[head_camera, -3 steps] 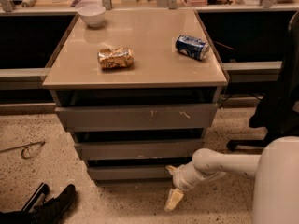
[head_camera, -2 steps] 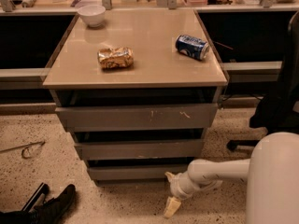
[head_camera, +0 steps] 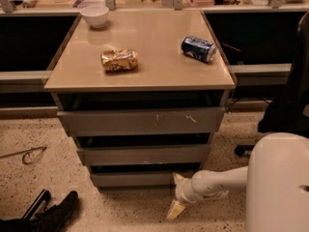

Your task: Open bottom drawer

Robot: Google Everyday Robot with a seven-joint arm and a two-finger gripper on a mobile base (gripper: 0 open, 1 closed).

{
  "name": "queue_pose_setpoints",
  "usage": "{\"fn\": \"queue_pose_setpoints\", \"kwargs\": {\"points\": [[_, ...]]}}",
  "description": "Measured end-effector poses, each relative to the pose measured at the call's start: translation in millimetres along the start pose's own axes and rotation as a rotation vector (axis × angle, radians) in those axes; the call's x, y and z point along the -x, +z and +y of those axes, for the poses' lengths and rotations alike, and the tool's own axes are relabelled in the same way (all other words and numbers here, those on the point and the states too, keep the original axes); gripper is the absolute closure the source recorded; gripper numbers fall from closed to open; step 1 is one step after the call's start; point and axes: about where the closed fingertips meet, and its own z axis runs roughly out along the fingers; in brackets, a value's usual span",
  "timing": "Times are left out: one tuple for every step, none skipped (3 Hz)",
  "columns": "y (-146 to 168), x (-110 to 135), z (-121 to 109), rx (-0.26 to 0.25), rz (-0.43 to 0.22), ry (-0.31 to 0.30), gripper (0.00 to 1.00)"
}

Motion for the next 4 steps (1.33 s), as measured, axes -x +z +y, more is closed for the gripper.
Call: {"fn": "queue_pose_setpoints", "kwargs": {"points": [[0.0, 0.0, 0.0, 0.000, 0.000, 0.000, 0.00], [18.4, -3.2, -6.8, -0.020, -0.042, 0.009, 0.00], [47.8, -5.2, -23.1, -0.074, -0.116, 0.027, 0.00], [73.4, -5.4, -38.6, -0.136, -0.151, 0.038, 0.00]]}}
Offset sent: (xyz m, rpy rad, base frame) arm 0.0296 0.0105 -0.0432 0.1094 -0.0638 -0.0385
